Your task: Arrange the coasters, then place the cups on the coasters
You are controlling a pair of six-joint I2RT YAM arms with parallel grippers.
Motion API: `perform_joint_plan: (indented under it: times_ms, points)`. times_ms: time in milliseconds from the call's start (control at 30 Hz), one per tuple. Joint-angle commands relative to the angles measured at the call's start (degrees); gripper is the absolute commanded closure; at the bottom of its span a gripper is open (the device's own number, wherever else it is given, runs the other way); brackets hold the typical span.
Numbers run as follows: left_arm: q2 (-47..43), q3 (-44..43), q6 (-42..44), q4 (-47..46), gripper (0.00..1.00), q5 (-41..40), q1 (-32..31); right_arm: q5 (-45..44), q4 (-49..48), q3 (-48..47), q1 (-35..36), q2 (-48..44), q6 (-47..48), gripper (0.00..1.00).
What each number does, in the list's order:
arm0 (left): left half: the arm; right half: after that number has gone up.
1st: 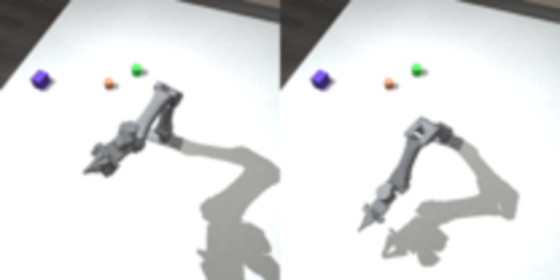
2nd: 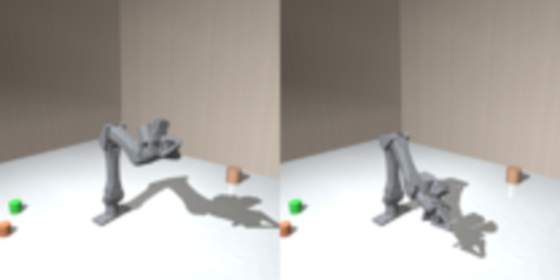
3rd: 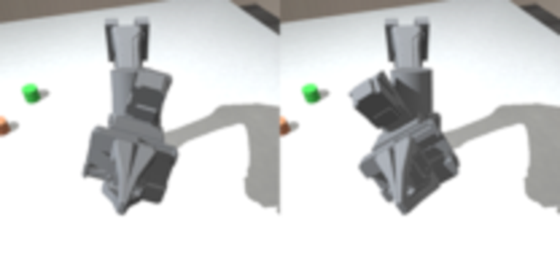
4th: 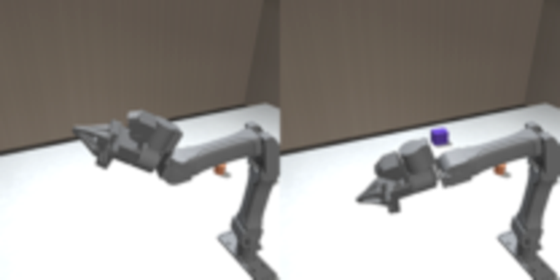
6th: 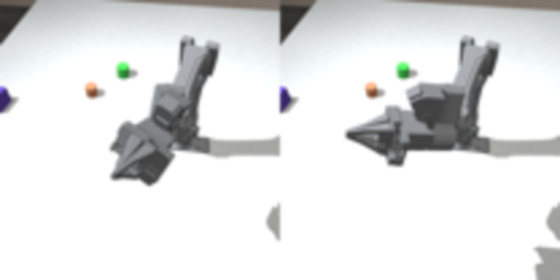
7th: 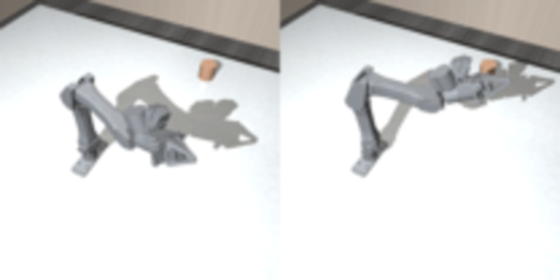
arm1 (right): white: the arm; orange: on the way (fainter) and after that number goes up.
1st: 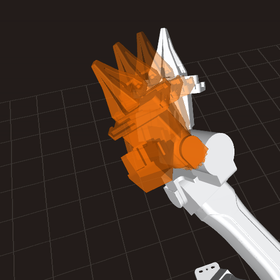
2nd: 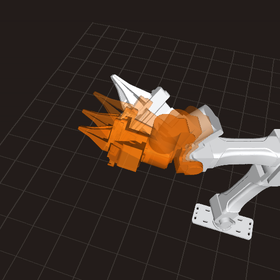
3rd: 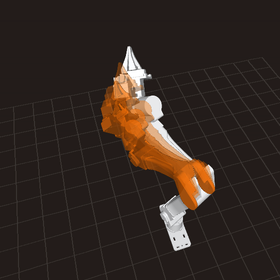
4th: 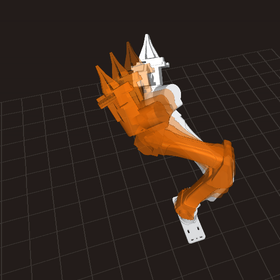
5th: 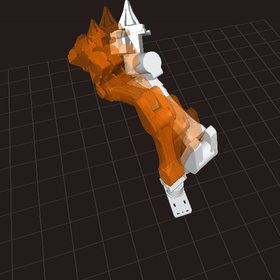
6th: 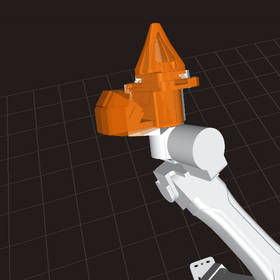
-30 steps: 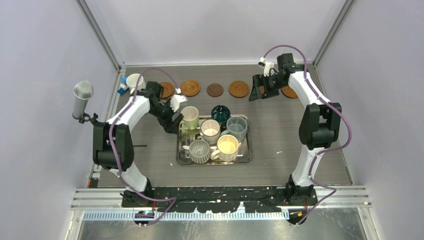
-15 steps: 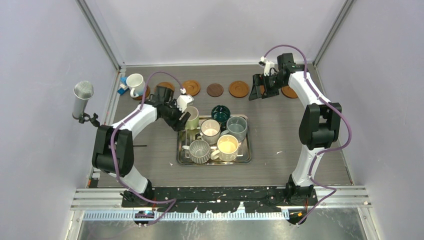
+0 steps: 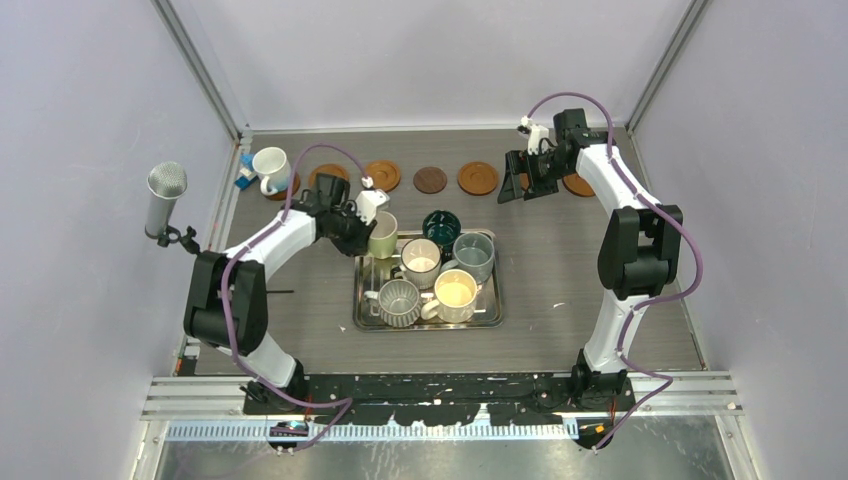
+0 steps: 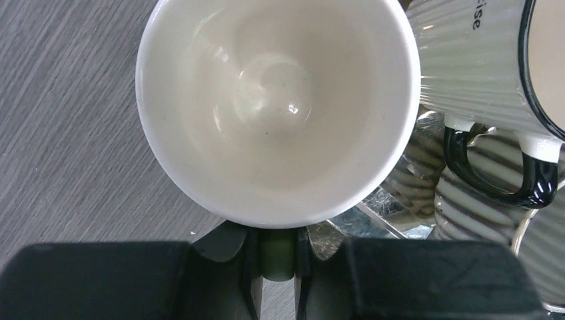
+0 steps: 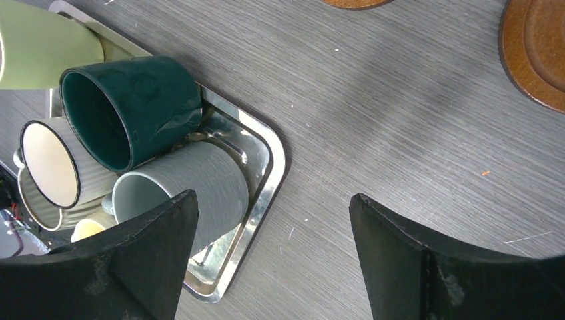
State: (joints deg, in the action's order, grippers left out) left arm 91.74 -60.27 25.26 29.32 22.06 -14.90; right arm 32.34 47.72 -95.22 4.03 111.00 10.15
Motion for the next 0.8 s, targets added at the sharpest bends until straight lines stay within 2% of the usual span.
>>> perform_joint_plan:
  times_ms: [0, 233, 400, 567, 767]
  points:
    - [-3.86, -1.75, -1.37, -1.88, 1.0, 0.09, 0.49, 0.07, -1.32, -0.23, 0.32, -1.72, -0.66, 0.12]
    - [-4.48, -5.64, -6.7, -10.9, 1.0, -2.42, 3.05, 0.57, -1.81, -0.32, 0.31, -1.73, -1.53, 0.12]
    - [-2.58, -7.93, -7.22, -18.89, 1.0, -6.16, 5.06, 0.27, -1.82, -0.3, 0.23, -1.67, -1.37, 0.12]
    - [1.83, -12.53, -7.02, -22.98, 1.0, -9.37, 7.76, -0.32, -1.84, -0.23, 0.23, -1.84, -1.06, 0.12]
    - [9.46, -19.47, -6.99, -24.37, 1.0, -8.96, 11.97, -0.6, -1.84, -0.58, 0.26, -1.75, -0.84, 0.12]
